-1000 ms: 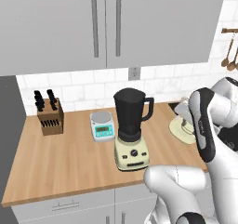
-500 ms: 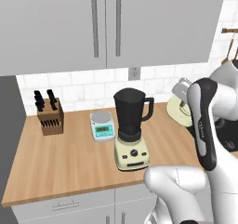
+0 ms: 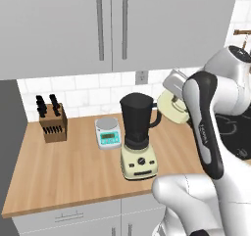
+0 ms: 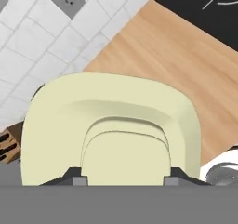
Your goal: Close the lid blender by securely placing the lid on top.
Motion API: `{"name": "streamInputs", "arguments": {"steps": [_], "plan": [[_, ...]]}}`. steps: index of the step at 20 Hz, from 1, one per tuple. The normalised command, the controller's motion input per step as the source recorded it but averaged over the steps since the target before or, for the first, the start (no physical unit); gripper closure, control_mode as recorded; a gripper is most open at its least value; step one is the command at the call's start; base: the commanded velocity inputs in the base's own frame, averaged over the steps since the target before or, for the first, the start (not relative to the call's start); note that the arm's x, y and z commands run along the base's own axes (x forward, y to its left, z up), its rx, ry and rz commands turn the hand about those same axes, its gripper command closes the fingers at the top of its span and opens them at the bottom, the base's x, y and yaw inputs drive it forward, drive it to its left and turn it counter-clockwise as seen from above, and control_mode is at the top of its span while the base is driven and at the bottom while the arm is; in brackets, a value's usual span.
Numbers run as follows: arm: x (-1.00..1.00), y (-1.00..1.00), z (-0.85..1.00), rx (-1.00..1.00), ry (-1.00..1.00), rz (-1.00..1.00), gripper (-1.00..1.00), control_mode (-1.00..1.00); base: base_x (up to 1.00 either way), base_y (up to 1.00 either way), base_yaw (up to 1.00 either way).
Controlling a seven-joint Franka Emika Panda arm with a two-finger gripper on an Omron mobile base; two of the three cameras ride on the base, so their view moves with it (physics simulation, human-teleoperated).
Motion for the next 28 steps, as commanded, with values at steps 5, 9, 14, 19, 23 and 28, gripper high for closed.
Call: {"name": "streamInputs", "arguments": {"steps": [5, 9, 14, 19, 23, 28], "plan": [[0.2, 0.8, 0.35, 0.0, 0.03, 0.04, 1.0, -1.0, 0.0, 0.0, 0.0], [0.37, 0.19, 0.21, 0.0, 0.01, 0.0, 1.0, -1.0, 0.0, 0.0, 0.0], [0.28, 0.01, 0.02, 0.0, 0.01, 0.0, 1.0, -1.0, 0.0, 0.0, 0.0], [0.2, 0.0, 0.0, 0.0, 0.0, 0.0, 1.0, -1.0, 0.0, 0.0, 0.0], [0.15, 0.21, 0.0, 0.0, 0.02, 0.0, 1.0, -1.0, 0.0, 0.0, 0.0], [0.12, 0.25, 0.0, -0.02, 0.08, -0.03, 1.0, -1.0, 0.0, 0.0, 0.0]]}}
